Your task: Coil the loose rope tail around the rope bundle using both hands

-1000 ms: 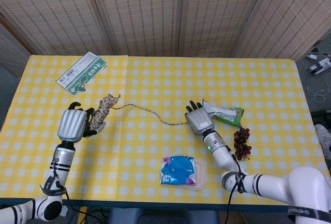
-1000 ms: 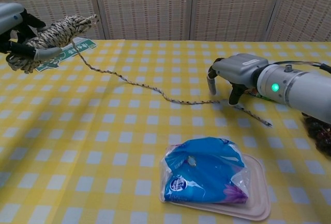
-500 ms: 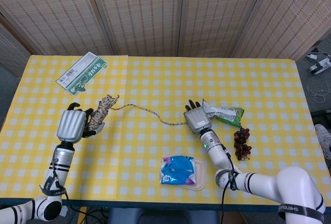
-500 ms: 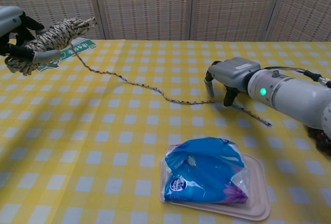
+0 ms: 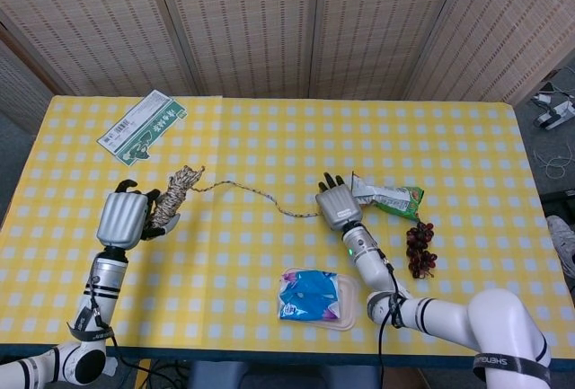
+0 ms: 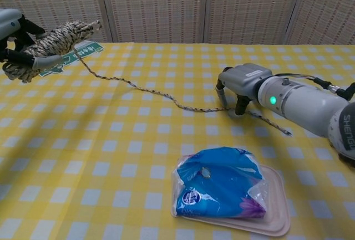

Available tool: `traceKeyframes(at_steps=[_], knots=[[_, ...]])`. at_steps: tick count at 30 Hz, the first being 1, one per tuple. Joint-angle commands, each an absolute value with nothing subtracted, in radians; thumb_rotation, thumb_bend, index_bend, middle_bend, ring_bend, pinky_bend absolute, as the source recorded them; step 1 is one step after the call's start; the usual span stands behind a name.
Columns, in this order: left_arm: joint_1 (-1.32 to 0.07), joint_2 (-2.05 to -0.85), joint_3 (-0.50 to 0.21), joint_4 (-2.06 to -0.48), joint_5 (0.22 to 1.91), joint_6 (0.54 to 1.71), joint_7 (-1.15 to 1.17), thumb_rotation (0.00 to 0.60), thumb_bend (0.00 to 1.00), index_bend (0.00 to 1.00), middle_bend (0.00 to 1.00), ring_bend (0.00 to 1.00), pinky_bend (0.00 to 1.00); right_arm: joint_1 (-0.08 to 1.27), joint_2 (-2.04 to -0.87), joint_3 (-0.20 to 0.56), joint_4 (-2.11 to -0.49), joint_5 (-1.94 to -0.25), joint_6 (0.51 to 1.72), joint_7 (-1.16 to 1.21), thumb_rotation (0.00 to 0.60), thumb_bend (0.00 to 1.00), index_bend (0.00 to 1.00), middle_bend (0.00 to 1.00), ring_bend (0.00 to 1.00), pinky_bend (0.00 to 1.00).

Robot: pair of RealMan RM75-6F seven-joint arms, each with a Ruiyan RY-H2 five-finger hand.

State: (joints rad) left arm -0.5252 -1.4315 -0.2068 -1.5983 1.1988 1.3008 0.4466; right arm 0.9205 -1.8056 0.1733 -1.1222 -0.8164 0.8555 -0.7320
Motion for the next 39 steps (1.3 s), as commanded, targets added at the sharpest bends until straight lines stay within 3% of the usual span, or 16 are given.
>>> traceKeyframes(at_steps=[1, 14, 28, 39], knots=[[-0.524, -1.432, -0.206, -1.594, 1.199, 1.3, 0.444, 0.314, 0.28, 0.74, 0.82, 0.66, 0.25, 0.924, -1.812, 0.176, -1.112, -0.81, 0.852, -0.735, 0.6, 0.28, 0.5, 0.21, 0.04, 0.13], [-0.523, -1.435, -0.205, -1.587, 1.206, 1.3, 0.437, 0.314, 0.28, 0.74, 0.82, 0.66, 0.25, 0.93, -1.824, 0.176, -1.085, -0.788, 0.84, -0.746, 0.6, 0.29, 0.53, 0.22, 0.04, 0.13], [-0.524, -1.44, -0.207, -1.575, 1.204, 1.295, 0.439, 0.316, 0.28, 0.74, 0.82, 0.66, 0.25, 0.928, -1.819, 0.178, -1.086, -0.793, 0.837, -0.73, 0.6, 0.36, 0.56, 0.24, 0.05, 0.14], [-0.54, -1.425, -0.249, -1.56, 1.161, 1.279, 0.44, 0.317, 0.28, 0.74, 0.82, 0.66, 0.25, 0.905, -1.705, 0.208, -1.26, -0.864, 0.91, -0.672, 0.6, 0.36, 0.57, 0.24, 0.05, 0.14]])
